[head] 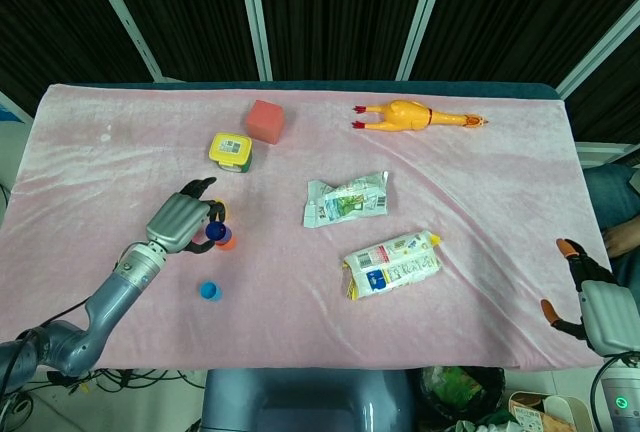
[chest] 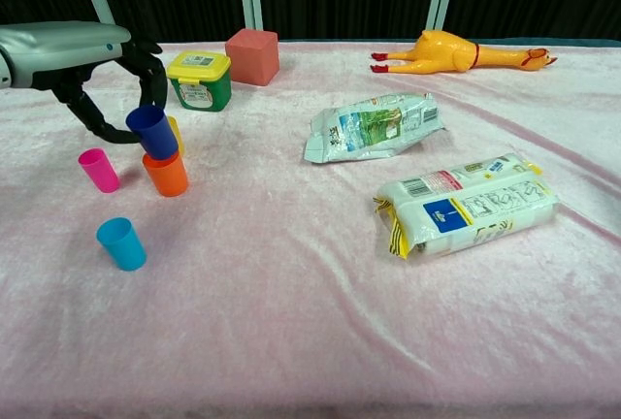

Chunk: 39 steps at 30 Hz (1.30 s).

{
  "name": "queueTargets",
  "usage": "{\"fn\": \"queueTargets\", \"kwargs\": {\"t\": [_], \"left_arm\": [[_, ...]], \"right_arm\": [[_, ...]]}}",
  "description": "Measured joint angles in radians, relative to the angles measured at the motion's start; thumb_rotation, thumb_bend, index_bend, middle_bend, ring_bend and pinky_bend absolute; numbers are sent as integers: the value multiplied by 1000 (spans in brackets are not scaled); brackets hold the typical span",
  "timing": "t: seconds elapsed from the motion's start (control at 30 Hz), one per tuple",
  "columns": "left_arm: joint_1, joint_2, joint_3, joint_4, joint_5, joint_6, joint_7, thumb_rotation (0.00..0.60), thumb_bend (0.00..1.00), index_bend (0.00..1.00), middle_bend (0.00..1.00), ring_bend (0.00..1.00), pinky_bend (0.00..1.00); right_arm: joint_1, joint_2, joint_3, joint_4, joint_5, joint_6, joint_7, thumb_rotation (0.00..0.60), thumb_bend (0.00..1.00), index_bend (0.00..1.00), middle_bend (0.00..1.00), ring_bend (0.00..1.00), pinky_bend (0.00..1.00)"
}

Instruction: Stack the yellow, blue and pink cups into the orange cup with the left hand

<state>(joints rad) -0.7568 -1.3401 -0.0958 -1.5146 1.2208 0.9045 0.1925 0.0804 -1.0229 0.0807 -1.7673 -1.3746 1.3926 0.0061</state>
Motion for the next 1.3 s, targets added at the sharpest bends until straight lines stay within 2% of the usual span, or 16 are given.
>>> {"fn": "queueTargets", "kwargs": {"t": [0.43,0.53,0.6,0.7,0.97,1.3], "left_arm": [[-12,-33,-1,46,-2,-40,-11,600,273,432,467,13,114],[-14,-36,-1,52,-6,-48,-12,600,223,327,385,4,112],[-14,-34,1,52,-16,-56,-8,600,163,216,301,0,105],[-14,-28,5,52,-33,-70,6,600,130,145,261,0,99],[-11,-2,-3,51,-66,-75,11,600,130,146,263,0,98],[-33,-8,-39,164,-76,-115,-58,600,130,210,298,0,101]], "right_arm": [[-1,2,-1,-2,2,-2,1,600,267,32,62,161,214],[0,2,0,-2,4,-3,2,600,268,32,62,161,214],[0,2,0,-2,6,-4,3,600,267,32,62,161,214],[0,2,1,-1,7,-4,4,600,268,32,62,161,214],[-1,3,1,-4,9,-4,4,600,268,32,62,161,214],[1,2,0,-8,14,-9,-3,600,267,32,62,161,214]]}}
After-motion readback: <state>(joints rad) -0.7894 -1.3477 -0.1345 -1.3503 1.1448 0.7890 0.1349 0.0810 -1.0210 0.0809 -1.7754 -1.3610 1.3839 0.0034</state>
